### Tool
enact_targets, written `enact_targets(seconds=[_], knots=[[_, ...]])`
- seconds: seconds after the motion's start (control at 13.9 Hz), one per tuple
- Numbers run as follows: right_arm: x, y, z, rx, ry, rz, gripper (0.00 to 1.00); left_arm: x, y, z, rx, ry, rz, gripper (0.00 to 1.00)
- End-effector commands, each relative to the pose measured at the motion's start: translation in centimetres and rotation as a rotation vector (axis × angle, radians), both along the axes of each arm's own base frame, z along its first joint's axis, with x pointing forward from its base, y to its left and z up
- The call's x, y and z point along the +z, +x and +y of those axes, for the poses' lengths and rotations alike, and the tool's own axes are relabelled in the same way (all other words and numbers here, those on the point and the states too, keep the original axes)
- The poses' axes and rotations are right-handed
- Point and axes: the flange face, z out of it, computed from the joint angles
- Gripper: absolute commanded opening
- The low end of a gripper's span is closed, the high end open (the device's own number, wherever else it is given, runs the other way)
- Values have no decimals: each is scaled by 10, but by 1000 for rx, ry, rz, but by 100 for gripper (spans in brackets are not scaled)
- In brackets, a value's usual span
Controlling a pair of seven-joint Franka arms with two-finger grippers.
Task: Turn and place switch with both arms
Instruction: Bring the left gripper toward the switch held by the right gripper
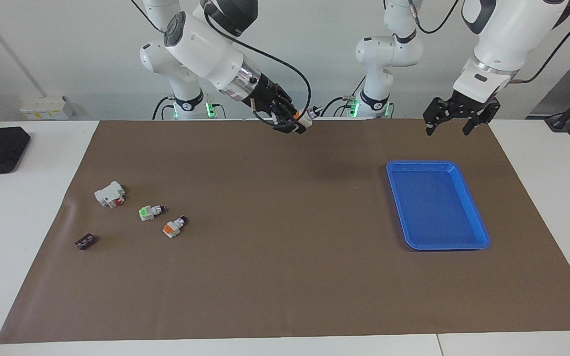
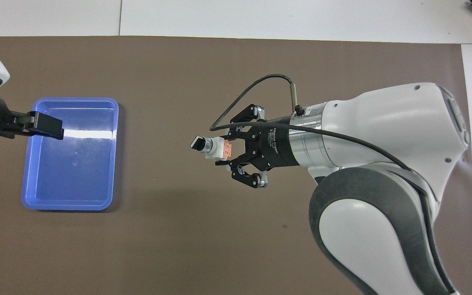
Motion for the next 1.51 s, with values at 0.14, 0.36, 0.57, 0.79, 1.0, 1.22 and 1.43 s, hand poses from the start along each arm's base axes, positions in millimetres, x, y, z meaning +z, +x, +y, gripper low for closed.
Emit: enact_targets(seconds=[0.14, 0.36, 0.57, 0.79, 1.0, 1.22, 1.43], knots=[[-3, 3, 13, -25, 25, 4, 0, 7, -2, -29, 10, -329, -39, 100], [-3, 3, 15, -27, 25, 1, 0, 9, 2, -45, 0, -506, -74, 98], [-2, 4, 13, -29, 27, 0, 0, 8, -4, -69, -81, -613, -99, 98], [-3, 4, 13, -29, 26, 1, 0, 15, -8, -101, -114, -707, -134, 96], [-3, 4, 13, -28, 26, 0, 0, 19, -15, -129, -151, -740, -141, 94], [-3, 4, 13, -27, 26, 1, 0, 19, -21, -143, -217, -741, -151, 88], [-4, 4, 13, -27, 25, 2, 0, 20, -23, -149, -249, -741, -162, 77]])
